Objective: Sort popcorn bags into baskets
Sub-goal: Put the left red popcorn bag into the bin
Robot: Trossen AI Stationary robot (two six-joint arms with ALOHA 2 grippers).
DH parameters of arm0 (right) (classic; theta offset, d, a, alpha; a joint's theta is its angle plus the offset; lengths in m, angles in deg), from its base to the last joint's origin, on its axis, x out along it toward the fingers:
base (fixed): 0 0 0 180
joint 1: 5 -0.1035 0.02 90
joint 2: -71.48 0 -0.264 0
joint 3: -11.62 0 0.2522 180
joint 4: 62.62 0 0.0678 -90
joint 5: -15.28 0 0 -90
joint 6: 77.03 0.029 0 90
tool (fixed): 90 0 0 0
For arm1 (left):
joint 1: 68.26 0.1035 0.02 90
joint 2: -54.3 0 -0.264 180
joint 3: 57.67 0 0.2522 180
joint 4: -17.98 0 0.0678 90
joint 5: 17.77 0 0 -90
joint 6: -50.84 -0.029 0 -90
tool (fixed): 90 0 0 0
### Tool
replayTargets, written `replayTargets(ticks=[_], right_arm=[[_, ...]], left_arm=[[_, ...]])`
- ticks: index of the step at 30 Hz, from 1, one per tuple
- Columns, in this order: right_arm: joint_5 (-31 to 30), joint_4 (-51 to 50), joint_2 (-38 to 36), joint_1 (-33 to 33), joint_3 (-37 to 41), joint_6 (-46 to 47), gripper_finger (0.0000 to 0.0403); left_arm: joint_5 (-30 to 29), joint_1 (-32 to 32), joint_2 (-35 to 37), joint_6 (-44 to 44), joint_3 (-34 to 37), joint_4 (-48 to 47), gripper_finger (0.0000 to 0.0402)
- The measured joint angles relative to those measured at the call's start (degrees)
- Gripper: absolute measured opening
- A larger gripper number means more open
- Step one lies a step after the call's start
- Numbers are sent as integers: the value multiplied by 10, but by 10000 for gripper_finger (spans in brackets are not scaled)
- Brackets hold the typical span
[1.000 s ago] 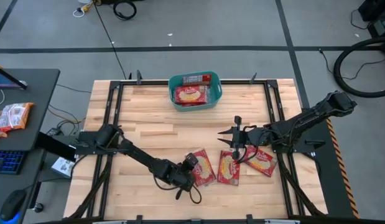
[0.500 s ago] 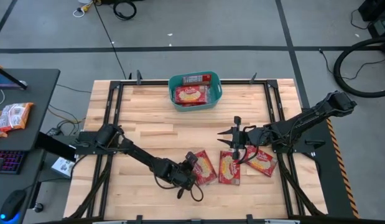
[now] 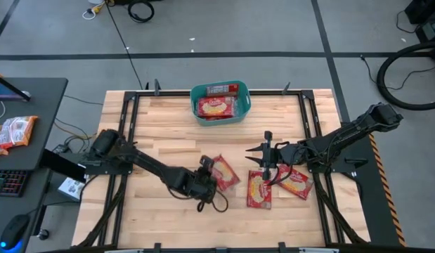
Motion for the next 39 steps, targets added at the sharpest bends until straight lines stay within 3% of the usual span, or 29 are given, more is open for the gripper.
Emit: replayTargets(ticks=[11,18,31,34,39], right_arm=[[-2,9,0,0,0,-6,114],[-31,14,0,0,0,-5,114],[-30,15,0,0,0,-6,114],[-30,9,0,0,0,-6,114],[-30,5,0,0,0,-6,114]], left_arm=[[-64,92,71,-24,-1,17,1],[-82,190,89,-48,-2,39,1],[22,391,69,-15,-2,89,8],[51,407,63,-3,-2,98,30],[61,409,67,10,-2,103,102]])
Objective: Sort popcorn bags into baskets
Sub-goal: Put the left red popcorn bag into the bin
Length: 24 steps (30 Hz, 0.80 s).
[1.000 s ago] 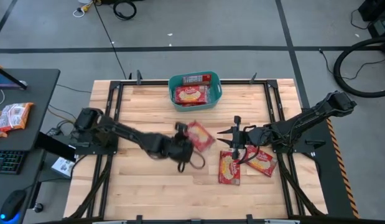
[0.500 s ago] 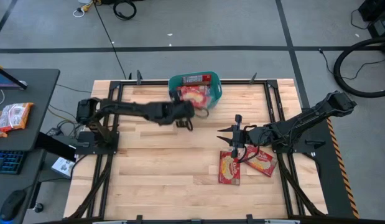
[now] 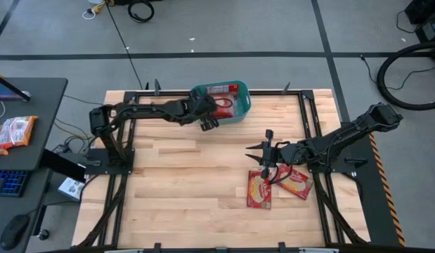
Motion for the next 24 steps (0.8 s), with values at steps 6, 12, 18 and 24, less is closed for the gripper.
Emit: replayTargets(ticks=[6,12,18,24], right_arm=[[0,-6,0,-1,0,3,114],[73,-41,2,-1,0,86,114],[85,-166,34,-23,-39,178,114],[127,-311,104,-31,-116,222,114]], left_arm=[[91,-40,22,-10,0,12,160],[231,-105,27,-7,-1,6,164],[232,-173,27,19,-1,-42,164],[218,-222,27,39,-1,-100,164]])
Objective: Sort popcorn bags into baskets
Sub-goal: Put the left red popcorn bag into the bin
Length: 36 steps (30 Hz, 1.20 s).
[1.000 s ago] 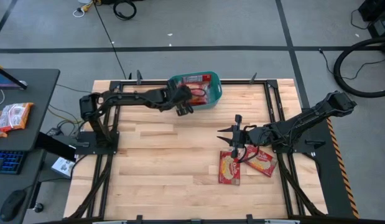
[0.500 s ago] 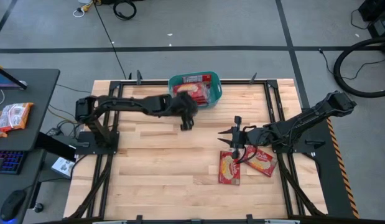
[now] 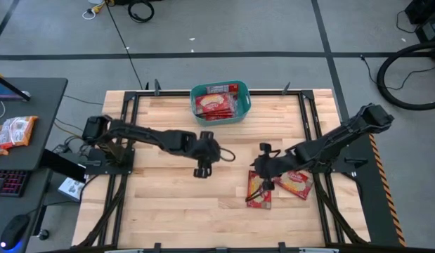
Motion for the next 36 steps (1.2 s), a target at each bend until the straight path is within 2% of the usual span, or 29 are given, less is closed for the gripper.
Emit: replayTargets(ticks=[10,15,20,25,31,36], right_arm=[[120,-208,145,16,-186,-40,114],[181,-326,190,18,-249,-6,114],[239,-410,211,7,-244,69,114],[273,-403,222,-6,-205,123,114],[282,-395,231,-10,-165,168,114],[281,-375,246,-9,-154,163,114]], left_arm=[[-17,-37,2,-19,0,-40,156],[-17,-41,3,-24,26,-15,135],[-23,-43,14,-20,87,18,121],[-38,-45,43,-7,130,27,116],[-66,-52,122,16,164,41,116],[-69,-56,183,49,182,41,116]])
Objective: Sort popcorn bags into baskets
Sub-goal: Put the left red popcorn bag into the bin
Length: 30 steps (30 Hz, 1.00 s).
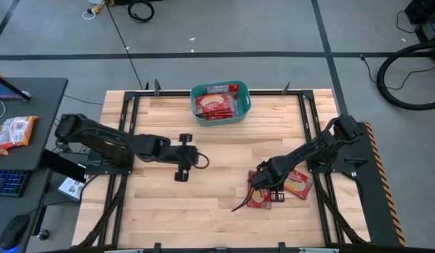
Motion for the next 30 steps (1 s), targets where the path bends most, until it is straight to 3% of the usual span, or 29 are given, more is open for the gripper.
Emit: replayTargets(ticks=[4,12,18,24,30], right_arm=[[-17,81,12,9,-4,-47,114],[-157,283,10,23,-62,-201,114],[-191,261,-17,33,-74,-233,114],[-257,250,-20,41,-61,-249,114],[-272,326,-21,56,-16,-308,114]], left_arm=[[0,0,25,7,1,5,116],[21,0,10,6,0,59,116],[100,-8,-40,6,1,62,118],[96,-45,-108,1,1,106,137],[76,-82,-127,31,1,149,197]])
